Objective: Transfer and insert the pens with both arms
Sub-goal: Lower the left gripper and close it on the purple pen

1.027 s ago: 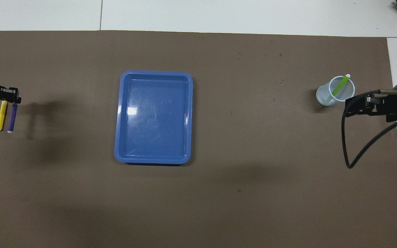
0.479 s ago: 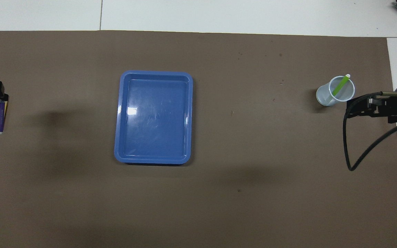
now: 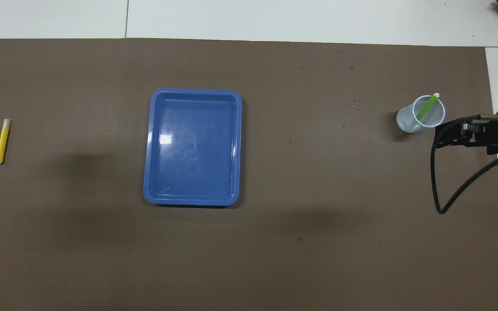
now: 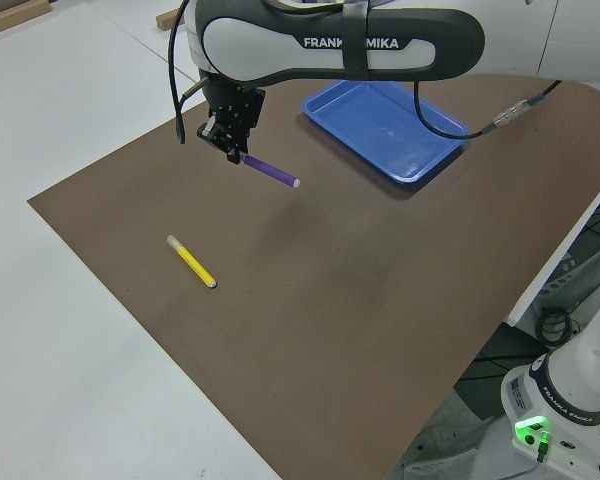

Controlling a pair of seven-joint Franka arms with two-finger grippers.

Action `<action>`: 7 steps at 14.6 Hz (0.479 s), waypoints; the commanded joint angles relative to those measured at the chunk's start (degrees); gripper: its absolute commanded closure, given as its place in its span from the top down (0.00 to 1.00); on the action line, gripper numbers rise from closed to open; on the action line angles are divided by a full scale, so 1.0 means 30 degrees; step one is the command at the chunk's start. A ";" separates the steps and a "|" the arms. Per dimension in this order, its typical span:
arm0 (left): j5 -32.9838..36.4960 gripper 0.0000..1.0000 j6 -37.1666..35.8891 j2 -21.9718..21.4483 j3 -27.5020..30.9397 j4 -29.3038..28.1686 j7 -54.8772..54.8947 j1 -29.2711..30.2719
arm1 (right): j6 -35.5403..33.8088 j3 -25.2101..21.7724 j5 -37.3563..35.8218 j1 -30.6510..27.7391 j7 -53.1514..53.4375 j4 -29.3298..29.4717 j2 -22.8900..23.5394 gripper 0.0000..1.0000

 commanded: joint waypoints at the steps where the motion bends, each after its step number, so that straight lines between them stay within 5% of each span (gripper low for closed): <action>1: -0.0151 0.00 -0.0722 -0.0736 0.0100 -0.0207 -0.1708 -0.0447 | 0.0009 0.0015 0.0397 -0.0211 -0.0257 -0.0381 -0.0362 1.00; 7: -0.0151 0.00 -0.1394 -0.1615 0.0100 -0.0383 -0.5313 -0.1413 | -0.0605 0.0044 0.0456 -0.0240 -0.0344 -0.0381 -0.0333 1.00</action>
